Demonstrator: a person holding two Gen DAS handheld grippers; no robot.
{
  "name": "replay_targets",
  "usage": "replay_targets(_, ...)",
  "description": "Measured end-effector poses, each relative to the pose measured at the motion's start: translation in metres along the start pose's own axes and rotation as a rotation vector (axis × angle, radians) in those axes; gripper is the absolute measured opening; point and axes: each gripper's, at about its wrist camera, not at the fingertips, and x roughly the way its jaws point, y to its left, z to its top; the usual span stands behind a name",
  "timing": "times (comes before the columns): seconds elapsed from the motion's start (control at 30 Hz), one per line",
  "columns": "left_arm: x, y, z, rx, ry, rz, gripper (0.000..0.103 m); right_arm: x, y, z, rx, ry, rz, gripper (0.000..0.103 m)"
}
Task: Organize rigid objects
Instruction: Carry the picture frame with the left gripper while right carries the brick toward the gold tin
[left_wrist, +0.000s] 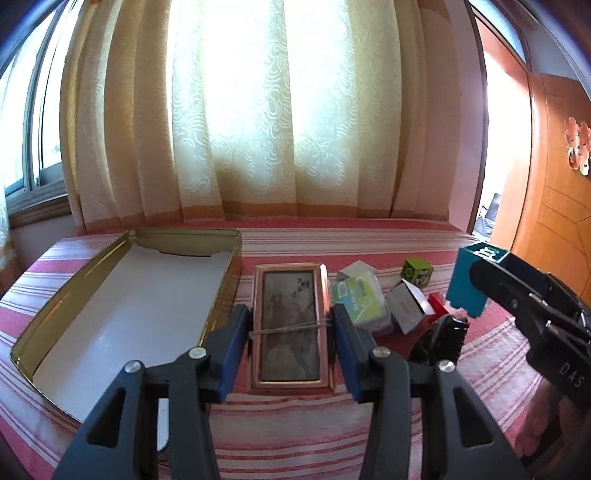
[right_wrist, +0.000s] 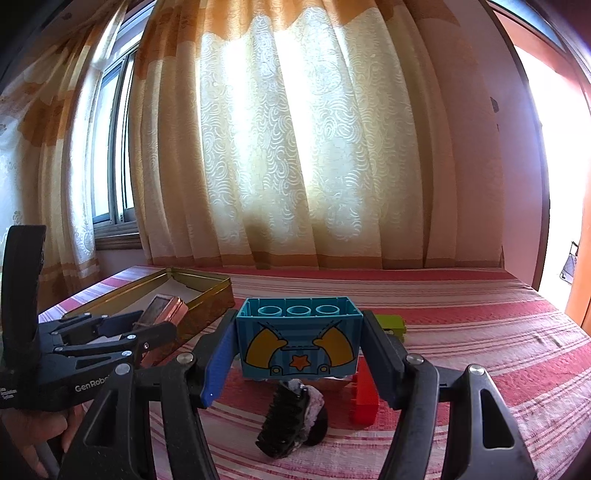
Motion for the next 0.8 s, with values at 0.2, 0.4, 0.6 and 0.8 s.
replay_targets(0.2,0.001,0.002,0.001,-0.002,-0.013,0.006,0.045,0.002,0.007,0.0,-0.003,-0.004,0.018,0.066)
replay_targets(0.4,-0.007,0.006,-0.001,0.012,-0.05,0.04,0.045,0.003,0.017,0.0,-0.011,-0.005,0.042,0.066)
replay_targets(0.6,-0.011,0.014,-0.001,-0.002,-0.074,0.051,0.045,0.005,0.027,0.001,-0.021,-0.009,0.067,0.066)
replay_targets(0.8,-0.016,0.022,-0.002,-0.005,-0.092,0.071,0.046,0.008,0.037,0.001,-0.034,-0.007,0.086,0.066)
